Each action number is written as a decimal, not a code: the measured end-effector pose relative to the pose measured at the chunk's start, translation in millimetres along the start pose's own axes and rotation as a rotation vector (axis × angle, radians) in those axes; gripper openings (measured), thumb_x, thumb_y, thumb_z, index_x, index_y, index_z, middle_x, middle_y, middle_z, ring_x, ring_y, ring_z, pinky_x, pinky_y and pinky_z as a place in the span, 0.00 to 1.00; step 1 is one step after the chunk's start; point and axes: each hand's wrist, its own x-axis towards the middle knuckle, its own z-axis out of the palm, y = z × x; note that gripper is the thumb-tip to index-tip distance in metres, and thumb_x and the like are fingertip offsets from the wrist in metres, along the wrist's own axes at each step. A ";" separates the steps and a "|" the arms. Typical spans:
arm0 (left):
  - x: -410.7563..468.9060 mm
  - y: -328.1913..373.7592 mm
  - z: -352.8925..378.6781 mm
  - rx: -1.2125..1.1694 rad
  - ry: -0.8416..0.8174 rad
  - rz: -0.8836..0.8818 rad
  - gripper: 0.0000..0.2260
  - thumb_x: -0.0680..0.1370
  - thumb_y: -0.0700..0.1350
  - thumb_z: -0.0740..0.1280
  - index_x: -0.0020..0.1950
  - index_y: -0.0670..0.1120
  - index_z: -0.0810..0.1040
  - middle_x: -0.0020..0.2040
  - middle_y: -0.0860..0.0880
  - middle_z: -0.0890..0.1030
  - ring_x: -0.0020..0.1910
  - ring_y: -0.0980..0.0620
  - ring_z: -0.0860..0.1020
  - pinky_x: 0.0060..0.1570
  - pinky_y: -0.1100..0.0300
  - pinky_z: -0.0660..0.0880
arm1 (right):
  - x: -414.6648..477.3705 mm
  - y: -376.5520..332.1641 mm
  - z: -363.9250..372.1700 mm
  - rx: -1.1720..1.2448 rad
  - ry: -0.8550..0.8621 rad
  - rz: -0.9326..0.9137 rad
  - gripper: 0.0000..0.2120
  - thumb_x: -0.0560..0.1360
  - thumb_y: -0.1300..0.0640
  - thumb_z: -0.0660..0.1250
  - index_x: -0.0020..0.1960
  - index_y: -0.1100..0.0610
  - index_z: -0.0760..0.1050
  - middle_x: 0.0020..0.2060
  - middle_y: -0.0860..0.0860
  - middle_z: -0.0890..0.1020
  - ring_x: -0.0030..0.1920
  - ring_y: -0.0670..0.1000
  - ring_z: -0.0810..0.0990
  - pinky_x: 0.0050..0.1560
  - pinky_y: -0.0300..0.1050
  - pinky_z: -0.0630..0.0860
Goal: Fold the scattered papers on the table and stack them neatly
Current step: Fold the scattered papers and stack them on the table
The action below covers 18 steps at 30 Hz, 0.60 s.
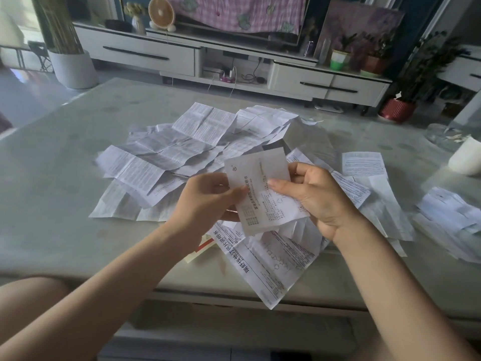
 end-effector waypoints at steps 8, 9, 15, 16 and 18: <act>2.7 -0.3 -0.8 0.018 0.007 0.038 0.08 0.76 0.34 0.65 0.42 0.45 0.80 0.35 0.50 0.84 0.35 0.52 0.83 0.32 0.62 0.78 | 0.6 3.6 1.1 0.024 -0.005 -0.002 0.10 0.69 0.66 0.71 0.50 0.62 0.77 0.46 0.59 0.83 0.45 0.53 0.82 0.52 0.46 0.79; 3.1 -0.3 -1.1 0.010 0.007 0.022 0.08 0.76 0.34 0.65 0.42 0.45 0.80 0.36 0.49 0.84 0.35 0.52 0.83 0.32 0.62 0.78 | 0.8 4.3 1.9 0.024 0.000 -0.014 0.09 0.69 0.66 0.71 0.48 0.60 0.77 0.45 0.58 0.84 0.45 0.52 0.82 0.52 0.45 0.79; 5.5 -1.8 -3.4 0.043 0.007 -0.052 0.11 0.77 0.33 0.61 0.41 0.44 0.80 0.39 0.45 0.83 0.37 0.48 0.81 0.38 0.57 0.81 | 0.4 8.4 2.9 0.044 -0.043 -0.005 0.10 0.72 0.68 0.68 0.53 0.63 0.76 0.49 0.59 0.82 0.49 0.54 0.82 0.53 0.48 0.78; 5.9 -0.6 -3.4 0.055 0.033 -0.049 0.10 0.76 0.33 0.61 0.41 0.42 0.80 0.38 0.45 0.82 0.37 0.48 0.81 0.39 0.56 0.80 | -0.2 6.3 1.2 0.054 -0.079 0.013 0.10 0.72 0.69 0.66 0.53 0.62 0.76 0.48 0.58 0.82 0.47 0.54 0.82 0.51 0.47 0.78; 6.4 3.4 -2.0 0.068 0.049 -0.037 0.10 0.76 0.31 0.59 0.39 0.40 0.77 0.36 0.45 0.80 0.36 0.47 0.79 0.38 0.55 0.79 | -0.9 2.5 -2.4 0.086 -0.113 0.018 0.11 0.73 0.73 0.61 0.47 0.61 0.77 0.42 0.55 0.82 0.42 0.49 0.81 0.43 0.40 0.78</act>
